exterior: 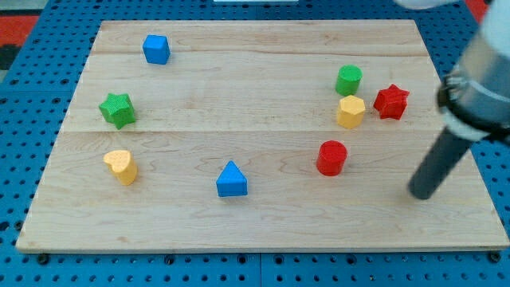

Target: Move the red circle near the red star

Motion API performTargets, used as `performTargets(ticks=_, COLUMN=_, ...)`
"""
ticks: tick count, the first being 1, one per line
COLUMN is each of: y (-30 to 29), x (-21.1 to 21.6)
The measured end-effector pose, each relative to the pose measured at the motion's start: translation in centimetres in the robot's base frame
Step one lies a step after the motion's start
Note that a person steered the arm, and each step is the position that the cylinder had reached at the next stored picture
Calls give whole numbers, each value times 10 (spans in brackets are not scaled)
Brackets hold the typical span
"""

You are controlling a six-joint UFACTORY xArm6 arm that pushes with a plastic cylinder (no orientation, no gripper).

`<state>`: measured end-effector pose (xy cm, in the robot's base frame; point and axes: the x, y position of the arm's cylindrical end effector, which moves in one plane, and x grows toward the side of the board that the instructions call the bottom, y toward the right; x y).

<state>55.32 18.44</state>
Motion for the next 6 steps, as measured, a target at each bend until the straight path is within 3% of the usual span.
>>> performTargets(ticks=1, y=-55, x=-4)
performTargets(ticks=3, y=-81, x=-30)
performTargets(ticks=6, y=-182, x=-56)
